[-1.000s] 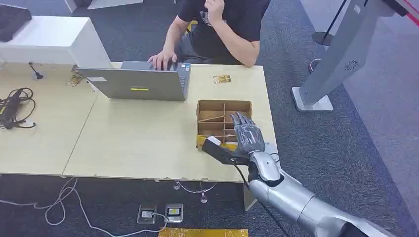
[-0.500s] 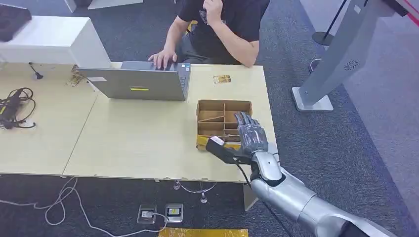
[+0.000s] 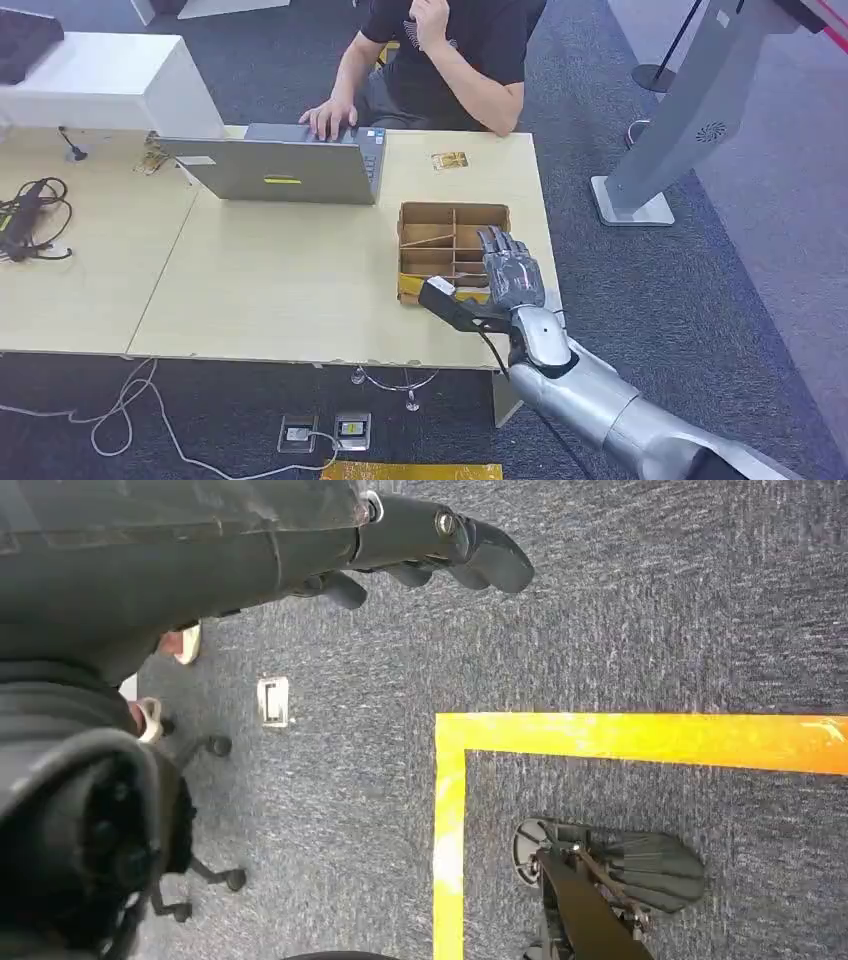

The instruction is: Pass the card to the sensor for recognition and then transmit it.

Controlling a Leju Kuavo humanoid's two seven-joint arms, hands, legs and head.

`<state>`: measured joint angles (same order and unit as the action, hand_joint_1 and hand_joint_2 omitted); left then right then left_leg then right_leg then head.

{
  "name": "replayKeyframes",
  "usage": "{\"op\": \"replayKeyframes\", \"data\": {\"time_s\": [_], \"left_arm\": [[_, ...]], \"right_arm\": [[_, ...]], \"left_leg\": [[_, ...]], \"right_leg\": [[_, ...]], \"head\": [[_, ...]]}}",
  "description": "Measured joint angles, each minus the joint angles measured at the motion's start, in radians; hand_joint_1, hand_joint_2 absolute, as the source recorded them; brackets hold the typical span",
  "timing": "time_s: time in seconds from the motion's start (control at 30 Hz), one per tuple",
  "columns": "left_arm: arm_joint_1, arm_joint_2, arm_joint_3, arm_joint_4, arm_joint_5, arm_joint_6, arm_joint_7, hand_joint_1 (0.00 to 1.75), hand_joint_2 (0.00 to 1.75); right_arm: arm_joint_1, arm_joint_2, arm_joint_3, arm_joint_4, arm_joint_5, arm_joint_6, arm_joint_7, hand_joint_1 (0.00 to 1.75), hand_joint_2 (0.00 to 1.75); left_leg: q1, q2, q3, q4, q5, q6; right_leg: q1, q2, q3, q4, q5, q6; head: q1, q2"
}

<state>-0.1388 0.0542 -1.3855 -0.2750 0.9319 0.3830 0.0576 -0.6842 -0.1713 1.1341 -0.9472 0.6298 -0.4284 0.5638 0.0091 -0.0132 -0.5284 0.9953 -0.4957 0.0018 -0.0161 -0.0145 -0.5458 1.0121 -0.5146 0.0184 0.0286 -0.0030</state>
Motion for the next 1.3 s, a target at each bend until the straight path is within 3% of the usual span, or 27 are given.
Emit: {"op": "replayKeyframes", "data": {"time_s": [0.03, 1.3], "left_arm": [[0.0, 0.0, 0.0, 0.0, -0.001, 0.0, 0.0, 0.0, 0.0], [0.005, 0.0, 0.0, 0.0, -0.025, 0.003, 0.014, 0.0, 0.0]], "right_arm": [[0.0, 0.0, 0.0, 0.001, 0.0, 0.0, 0.0, 1.75, 1.75], [0.064, -0.023, -0.069, -0.085, 0.095, 0.043, 0.019, 1.75, 1.75]], "left_leg": [[0.0, 0.0, 0.0, 0.0, 0.0, 0.0], [0.0, 0.0, 0.0, 0.0, 0.0, 0.0]], "right_leg": [[0.0, 0.0, 0.0, 0.0, 0.0, 0.0], [0.0, 0.002, 0.0, 0.0, 0.0, 0.0]], "head": [[0.0, 0.0], [0.0, 0.0]]}}
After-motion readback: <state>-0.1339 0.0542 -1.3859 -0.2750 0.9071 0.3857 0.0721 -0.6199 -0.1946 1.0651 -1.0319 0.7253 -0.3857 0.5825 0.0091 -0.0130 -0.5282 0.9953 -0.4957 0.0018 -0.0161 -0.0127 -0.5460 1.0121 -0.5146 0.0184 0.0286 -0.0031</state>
